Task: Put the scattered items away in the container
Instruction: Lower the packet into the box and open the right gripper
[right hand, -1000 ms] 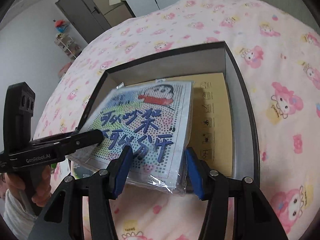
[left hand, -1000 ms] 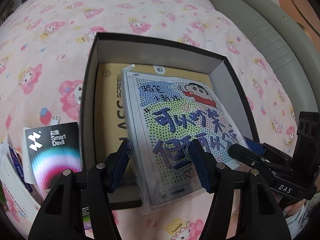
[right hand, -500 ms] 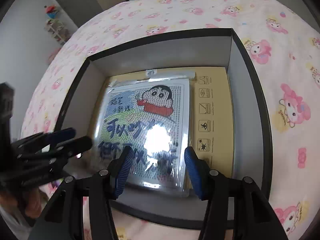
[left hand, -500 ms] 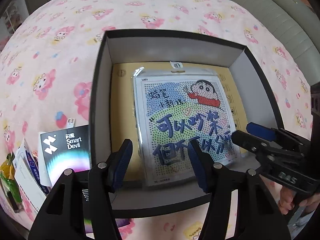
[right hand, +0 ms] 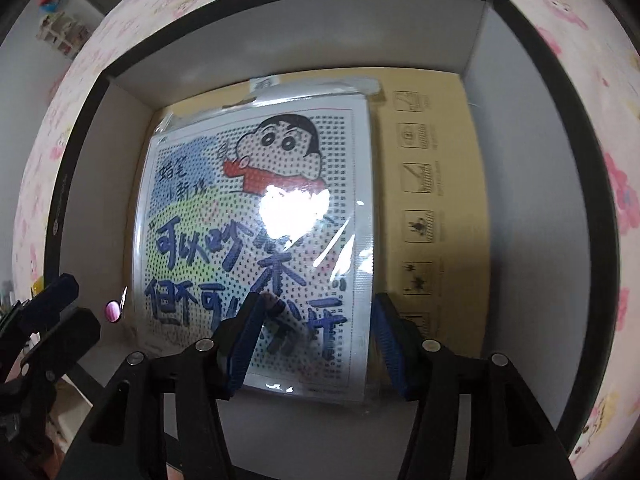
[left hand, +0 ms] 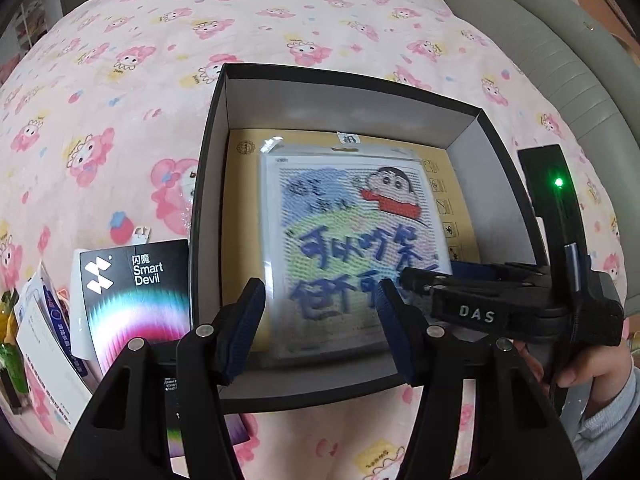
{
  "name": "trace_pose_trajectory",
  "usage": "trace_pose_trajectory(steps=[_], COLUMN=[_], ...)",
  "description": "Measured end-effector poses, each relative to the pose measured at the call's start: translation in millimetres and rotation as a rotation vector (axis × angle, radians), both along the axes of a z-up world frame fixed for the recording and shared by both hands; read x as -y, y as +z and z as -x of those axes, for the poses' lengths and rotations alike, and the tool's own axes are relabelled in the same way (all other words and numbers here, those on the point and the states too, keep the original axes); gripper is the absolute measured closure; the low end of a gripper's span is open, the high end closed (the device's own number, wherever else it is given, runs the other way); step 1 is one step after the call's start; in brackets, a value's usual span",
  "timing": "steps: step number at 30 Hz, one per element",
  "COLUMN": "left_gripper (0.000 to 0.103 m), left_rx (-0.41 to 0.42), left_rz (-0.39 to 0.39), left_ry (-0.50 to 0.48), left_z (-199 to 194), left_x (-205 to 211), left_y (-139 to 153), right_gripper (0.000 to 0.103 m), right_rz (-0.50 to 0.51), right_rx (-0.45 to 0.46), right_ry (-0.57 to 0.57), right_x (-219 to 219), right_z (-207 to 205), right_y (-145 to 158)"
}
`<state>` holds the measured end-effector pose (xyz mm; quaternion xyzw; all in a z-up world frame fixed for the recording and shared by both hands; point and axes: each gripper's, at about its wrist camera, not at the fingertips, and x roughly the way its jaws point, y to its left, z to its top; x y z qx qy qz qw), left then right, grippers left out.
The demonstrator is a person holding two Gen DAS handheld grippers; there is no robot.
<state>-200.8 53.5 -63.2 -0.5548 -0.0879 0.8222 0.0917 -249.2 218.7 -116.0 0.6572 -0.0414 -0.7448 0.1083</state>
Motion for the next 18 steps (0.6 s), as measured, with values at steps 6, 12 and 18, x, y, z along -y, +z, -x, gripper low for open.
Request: trace_pose_trajectory(steps=[6,12,18], left_gripper=[0.045,0.045,0.045], left_rx=[-0.019,-0.041,-0.097], left_rz=[-0.015,-0.018,0.002], left_ry=[0.010,0.014,0.022], left_z=[-9,-15,-23], left_x=[9,20,21], left_y=[8,14,24], right_gripper=[0.048,0.048,0.048], right_rz=[0.049,0.056,0.033], right_rx=[-0.047,-0.123,-0.120], right_ry=[0.074,-0.034,-0.058], right_x=[28,6,-2], right_z=[-7,-7,-11], right_y=[7,29,35])
